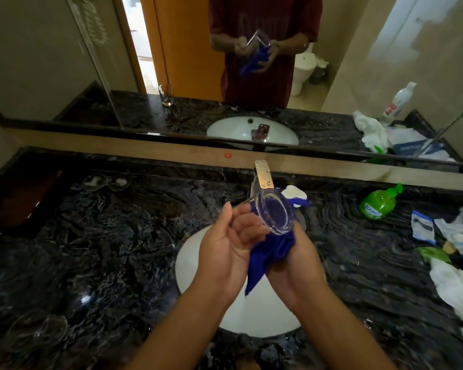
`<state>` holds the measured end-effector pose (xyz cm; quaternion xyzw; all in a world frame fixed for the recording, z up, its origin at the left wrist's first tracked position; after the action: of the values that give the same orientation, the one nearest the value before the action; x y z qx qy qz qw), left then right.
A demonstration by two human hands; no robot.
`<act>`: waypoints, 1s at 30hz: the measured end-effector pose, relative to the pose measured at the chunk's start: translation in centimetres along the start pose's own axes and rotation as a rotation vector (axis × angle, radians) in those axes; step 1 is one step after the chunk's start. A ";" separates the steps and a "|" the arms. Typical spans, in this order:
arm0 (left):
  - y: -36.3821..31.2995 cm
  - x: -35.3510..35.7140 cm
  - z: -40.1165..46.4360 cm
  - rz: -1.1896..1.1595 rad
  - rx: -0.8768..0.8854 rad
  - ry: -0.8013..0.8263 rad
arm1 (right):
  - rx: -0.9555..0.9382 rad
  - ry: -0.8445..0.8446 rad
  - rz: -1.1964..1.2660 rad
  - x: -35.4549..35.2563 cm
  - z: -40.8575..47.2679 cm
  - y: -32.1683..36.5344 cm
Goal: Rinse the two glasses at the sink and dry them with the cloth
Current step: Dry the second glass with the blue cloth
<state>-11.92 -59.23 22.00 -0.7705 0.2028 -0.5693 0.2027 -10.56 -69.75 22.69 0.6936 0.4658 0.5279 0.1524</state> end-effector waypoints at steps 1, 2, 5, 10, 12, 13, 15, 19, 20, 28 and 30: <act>0.0 0.0 -0.1 0.028 0.032 -0.016 | -0.016 -0.011 0.011 -0.1 -0.2 -0.2; -0.1 0.1 -0.2 0.058 0.065 -0.027 | -0.033 -0.020 0.010 -0.3 -0.4 -0.3; -0.3 0.5 -1.0 0.200 0.182 -0.032 | -0.089 -0.098 -0.105 -0.3 -1.0 0.2; -0.6 2.0 -2.0 0.367 0.261 -0.021 | -0.528 -0.032 -0.598 0.8 -2.3 2.2; -1.0 2.3 -2.1 0.382 0.231 -0.016 | -0.750 0.033 -0.838 1.2 -3.0 2.7; -1.3 2.5 -2.2 0.394 0.215 -0.007 | -0.846 0.052 -0.947 1.3 -3.1 2.9; -1.7 3.1 -2.6 0.426 0.199 0.021 | -1.013 0.097 -1.163 1.5 -3.4 3.4; -1.5 4.0 -3.3 0.388 0.132 0.080 | -1.222 0.155 -1.622 2.7 -3.4 3.5; -1.5 3.9 -3.2 0.395 0.132 0.094 | -1.210 0.173 -1.687 3.1 -3.4 3.7; -1.7 3.5 -3.7 0.461 0.142 0.163 | -0.420 0.414 -1.652 5.1 -1.9 9.2; -1.7 3.3 -3.5 0.373 0.122 0.150 | -0.178 0.524 -1.270 4.5 -1.0 9.6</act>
<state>-14.30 -59.88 26.50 -0.6613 0.3214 -0.5892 0.3351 -6.76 -71.43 32.50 0.1212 0.7579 0.5230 0.3707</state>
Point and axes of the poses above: each hand's wrist, its own z-axis towards the middle knuckle, its own x-axis out of the palm, y = z × x, the point moved 3 cm from there along z, towards the middle knuckle, and after that the axes turned 9 degrees about y, right-handed, at the moved point
